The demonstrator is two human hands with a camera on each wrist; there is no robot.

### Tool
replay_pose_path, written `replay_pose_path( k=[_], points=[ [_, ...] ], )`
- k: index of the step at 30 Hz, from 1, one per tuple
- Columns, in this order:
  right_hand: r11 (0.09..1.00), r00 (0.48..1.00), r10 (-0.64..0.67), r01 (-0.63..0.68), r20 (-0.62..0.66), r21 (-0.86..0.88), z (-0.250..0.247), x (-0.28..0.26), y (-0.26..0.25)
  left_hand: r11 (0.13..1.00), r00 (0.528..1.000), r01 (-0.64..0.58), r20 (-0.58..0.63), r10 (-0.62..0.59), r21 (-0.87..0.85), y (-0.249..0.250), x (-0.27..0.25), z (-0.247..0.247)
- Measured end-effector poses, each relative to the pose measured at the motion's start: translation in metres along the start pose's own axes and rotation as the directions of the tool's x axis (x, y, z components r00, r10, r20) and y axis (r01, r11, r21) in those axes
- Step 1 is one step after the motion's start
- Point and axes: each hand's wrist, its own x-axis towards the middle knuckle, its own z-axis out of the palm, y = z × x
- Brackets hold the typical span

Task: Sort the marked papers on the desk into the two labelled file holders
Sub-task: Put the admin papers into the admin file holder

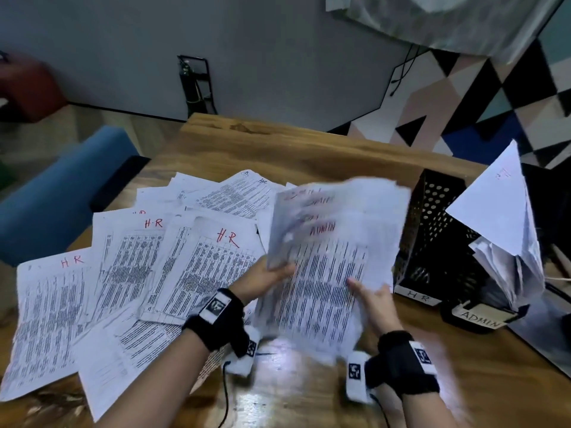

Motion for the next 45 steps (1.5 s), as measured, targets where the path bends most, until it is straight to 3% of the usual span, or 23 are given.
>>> replay_pose_path(
  k=[2, 4, 6, 8, 12, 15, 18, 20, 22, 25, 26, 28, 32, 34, 36, 40, 42, 45],
  points=[
    [0.99, 0.99, -0.134, 0.136, -0.046, 0.039, 0.014, -0.001, -0.033, 0.985, 0.989, -0.145, 0.045, 0.142, 0.09, 0.034, 0.0, 0.002],
    [0.96, 0.962, -0.271, 0.273, -0.032, 0.07, 0.024, -0.012, -0.062, 0.955, 0.956, -0.283, -0.051, 0.288, 0.085, 0.055, 0.002, -0.002],
    [0.916, 0.915, -0.402, 0.402, 0.027, 0.014, 0.028, -0.018, -0.078, 0.906, 0.887, -0.423, -0.187, 0.422, 0.036, 0.06, 0.002, -0.012],
    [0.901, 0.9, -0.432, 0.433, 0.061, -0.007, 0.027, -0.021, -0.079, 0.865, 0.831, -0.499, -0.252, 0.495, 0.054, 0.055, -0.003, -0.021],
    [0.919, 0.92, -0.381, 0.387, 0.088, -0.073, 0.026, -0.025, -0.06, 0.896, 0.852, -0.416, -0.279, 0.444, 0.155, 0.031, -0.01, -0.019],
    [0.924, 0.927, -0.372, 0.374, 0.046, -0.079, 0.033, -0.031, -0.053, 0.952, 0.892, -0.268, -0.335, 0.303, 0.149, 0.015, -0.013, -0.014],
    [0.911, 0.912, -0.41, 0.408, -0.029, -0.052, 0.037, -0.038, -0.059, 0.912, 0.829, -0.366, -0.382, 0.409, 0.184, 0.029, -0.018, -0.016],
    [0.901, 0.901, -0.434, 0.434, -0.005, -0.016, 0.04, -0.043, -0.066, 0.878, 0.802, -0.444, -0.357, 0.479, 0.181, 0.036, -0.021, -0.021],
    [0.925, 0.924, -0.379, 0.38, 0.057, -0.018, 0.042, -0.044, -0.059, 0.902, 0.85, -0.402, -0.304, 0.431, 0.156, 0.029, -0.02, -0.024],
    [0.957, 0.982, -0.15, 0.173, 0.115, -0.233, 0.05, -0.037, -0.027, 0.988, 0.957, -0.099, -0.26, 0.126, 0.116, -0.01, -0.011, -0.028],
    [0.924, 0.987, -0.111, 0.146, 0.12, -0.352, 0.05, -0.033, -0.015, 0.984, 0.966, -0.038, -0.244, 0.08, 0.174, -0.022, -0.007, -0.029],
    [0.823, 0.982, -0.155, 0.189, 0.109, -0.536, 0.043, -0.026, -0.008, 0.952, 0.961, -0.02, -0.255, 0.102, 0.305, -0.03, 0.003, -0.026],
    [0.705, 0.947, -0.314, 0.284, 0.072, -0.65, 0.0, -0.032, -0.063, 0.943, 0.94, -0.104, -0.279, 0.197, 0.317, -0.006, 0.028, -0.003],
    [0.674, 0.889, -0.458, 0.334, -0.018, -0.659, -0.032, -0.043, -0.101, 0.933, 0.94, -0.165, -0.236, 0.247, 0.319, 0.011, 0.039, 0.022],
    [0.672, 0.784, -0.598, 0.374, -0.17, -0.64, -0.071, -0.054, -0.137, 0.931, 0.942, -0.203, -0.199, 0.27, 0.303, 0.024, 0.049, 0.052],
    [0.64, 0.432, -0.757, 0.339, -0.49, -0.69, -0.159, -0.085, -0.198, 0.938, 0.972, -0.224, -0.016, 0.236, 0.263, 0.048, 0.078, 0.141],
    [0.628, 0.299, -0.776, 0.275, -0.556, -0.728, -0.197, -0.096, -0.216, 0.958, 0.982, -0.188, 0.039, 0.184, 0.218, 0.057, 0.096, 0.193],
    [0.607, 0.197, -0.794, 0.221, -0.574, -0.763, -0.231, -0.106, -0.233, 0.994, 0.999, -0.05, 0.025, 0.047, 0.098, 0.064, 0.121, 0.262]
  ],
)
